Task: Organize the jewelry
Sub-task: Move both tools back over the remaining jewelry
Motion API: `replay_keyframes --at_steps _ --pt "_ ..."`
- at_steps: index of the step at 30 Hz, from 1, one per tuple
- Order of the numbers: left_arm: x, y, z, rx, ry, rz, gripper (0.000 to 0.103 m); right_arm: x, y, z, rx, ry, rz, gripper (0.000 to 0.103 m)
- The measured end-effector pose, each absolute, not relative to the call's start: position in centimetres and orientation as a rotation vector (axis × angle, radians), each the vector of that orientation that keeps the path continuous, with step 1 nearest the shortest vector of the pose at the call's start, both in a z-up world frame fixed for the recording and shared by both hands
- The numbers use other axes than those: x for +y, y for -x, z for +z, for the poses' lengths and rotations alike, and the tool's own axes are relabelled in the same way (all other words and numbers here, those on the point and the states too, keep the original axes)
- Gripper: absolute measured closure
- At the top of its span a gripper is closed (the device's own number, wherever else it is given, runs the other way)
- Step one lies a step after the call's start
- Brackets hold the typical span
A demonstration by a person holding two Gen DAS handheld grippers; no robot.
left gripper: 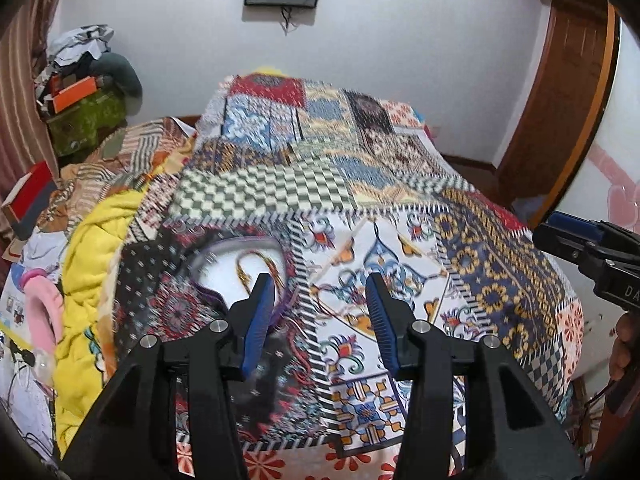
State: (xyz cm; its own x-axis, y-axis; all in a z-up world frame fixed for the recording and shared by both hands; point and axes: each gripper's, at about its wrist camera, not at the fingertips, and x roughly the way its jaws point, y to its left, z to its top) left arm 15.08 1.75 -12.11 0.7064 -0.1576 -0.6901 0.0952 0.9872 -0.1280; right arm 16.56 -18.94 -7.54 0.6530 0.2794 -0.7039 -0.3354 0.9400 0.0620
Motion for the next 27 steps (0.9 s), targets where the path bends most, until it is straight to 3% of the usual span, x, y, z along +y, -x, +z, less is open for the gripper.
replay_keyframes --at_steps 16,18,20,27 --pt "-1.9 -17.5 -19.5 0.957 0.045 -0.228 0.058 -20.0 -16.3 -15.4 1.026 -0.011 0.379 0.051" --pt "-2.1 -17.8 -20.0 0.969 0.046 -0.238 0.069 -19.7 -16.4 -15.8 1.043 -0.025 0.387 0.051" --pt "-2.2 -18.4 -20.6 0.985 0.046 -0.246 0.072 -19.4 -16.6 -16.2 1.058 -0.032 0.395 0.051" --pt "-2.0 -19.9 -22.0 1.008 0.063 -0.258 0.077 -18.8 -17.1 -17.4 1.102 -0.02 0.4 0.07"
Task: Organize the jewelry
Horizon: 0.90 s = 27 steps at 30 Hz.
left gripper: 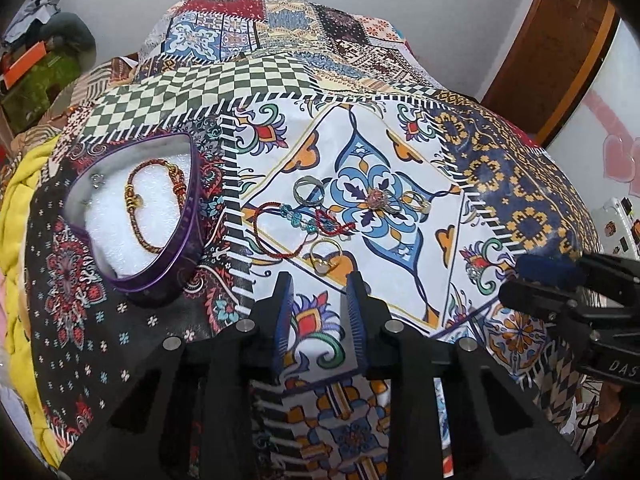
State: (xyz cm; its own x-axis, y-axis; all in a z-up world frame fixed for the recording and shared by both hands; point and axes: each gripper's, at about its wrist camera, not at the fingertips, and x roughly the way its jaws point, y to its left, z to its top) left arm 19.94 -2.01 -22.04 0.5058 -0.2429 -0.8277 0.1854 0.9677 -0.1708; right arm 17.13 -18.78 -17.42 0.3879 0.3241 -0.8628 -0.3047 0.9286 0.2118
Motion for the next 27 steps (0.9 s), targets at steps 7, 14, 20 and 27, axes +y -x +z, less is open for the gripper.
replay_keyframes --at_steps 7,14,20,27 --pt "-2.3 -20.8 -22.5 1.005 0.069 -0.287 0.079 -18.9 -17.8 -18.3 1.131 -0.019 0.379 0.075" --pt "-2.9 -21.3 -22.7 0.995 0.058 -0.294 0.079 -18.3 -18.2 -19.0 1.132 0.006 0.366 0.083" --pt "-3.2 -21.3 -22.9 0.983 0.041 -0.293 0.087 -17.8 -18.7 -19.6 1.127 0.021 0.366 0.093" --pt "-2.9 -20.9 -22.7 0.987 0.06 -0.297 0.096 -17.7 -18.6 -19.3 1.114 0.025 0.366 0.094"
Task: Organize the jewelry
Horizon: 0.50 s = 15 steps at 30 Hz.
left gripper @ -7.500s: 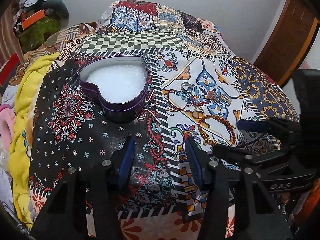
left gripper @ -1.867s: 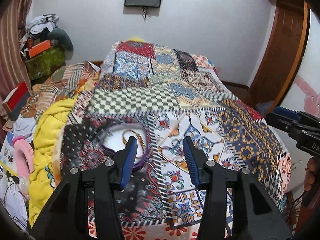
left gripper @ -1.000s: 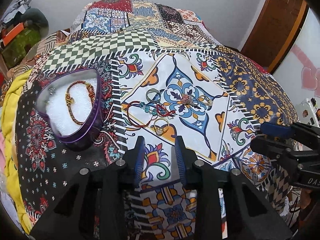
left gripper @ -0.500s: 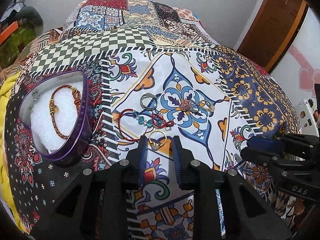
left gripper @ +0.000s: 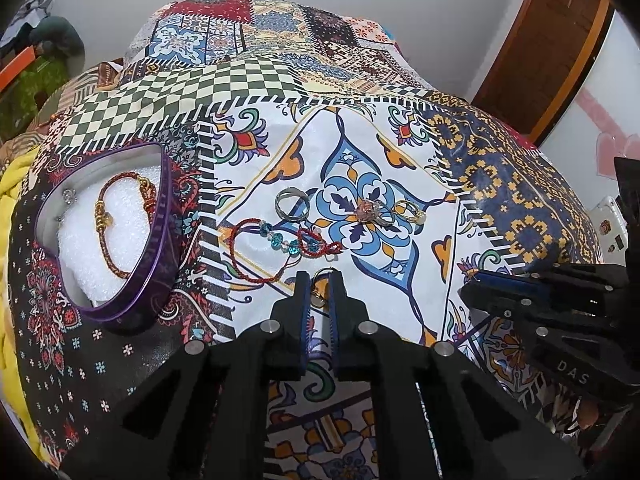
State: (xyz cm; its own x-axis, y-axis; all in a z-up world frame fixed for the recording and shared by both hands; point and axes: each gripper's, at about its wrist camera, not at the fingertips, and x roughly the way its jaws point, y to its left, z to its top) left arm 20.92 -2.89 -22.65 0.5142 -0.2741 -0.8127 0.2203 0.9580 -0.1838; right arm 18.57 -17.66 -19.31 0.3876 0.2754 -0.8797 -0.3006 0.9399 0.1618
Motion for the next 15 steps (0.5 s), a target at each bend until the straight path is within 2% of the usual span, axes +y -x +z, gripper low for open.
replay_keyframes --at_steps 15 --pt "-1.1 -17.8 -18.4 0.889 0.069 -0.25 0.096 -18.0 -17.6 -13.6 0.959 0.008 0.368 0.094"
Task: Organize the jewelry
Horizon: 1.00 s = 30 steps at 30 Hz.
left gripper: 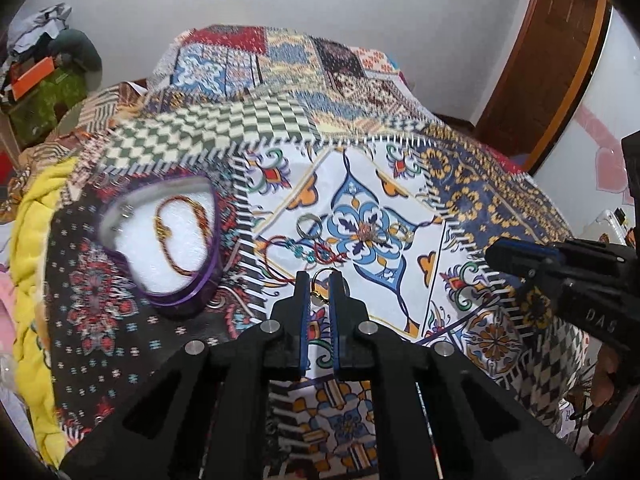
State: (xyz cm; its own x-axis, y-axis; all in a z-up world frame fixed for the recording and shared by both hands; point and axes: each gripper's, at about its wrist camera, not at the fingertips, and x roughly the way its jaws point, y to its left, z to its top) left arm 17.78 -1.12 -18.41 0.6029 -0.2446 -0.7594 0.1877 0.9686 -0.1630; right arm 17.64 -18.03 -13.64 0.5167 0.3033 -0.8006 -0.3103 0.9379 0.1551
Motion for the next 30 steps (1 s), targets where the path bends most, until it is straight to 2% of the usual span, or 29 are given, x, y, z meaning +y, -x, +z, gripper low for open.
replay_keyframes --at_steps 15,30 --pt "3.0 -15.1 -12.7 0.728 0.086 -0.144 0.096 -14.9 -17.1 -7.4 0.777 0.018 0.431 0.094" --pt "8.5 -14.9 -9.7 0.625 0.127 -0.034 0.096 -9.2 -19.1 -5.5 0.713 0.038 0.552 0.094"
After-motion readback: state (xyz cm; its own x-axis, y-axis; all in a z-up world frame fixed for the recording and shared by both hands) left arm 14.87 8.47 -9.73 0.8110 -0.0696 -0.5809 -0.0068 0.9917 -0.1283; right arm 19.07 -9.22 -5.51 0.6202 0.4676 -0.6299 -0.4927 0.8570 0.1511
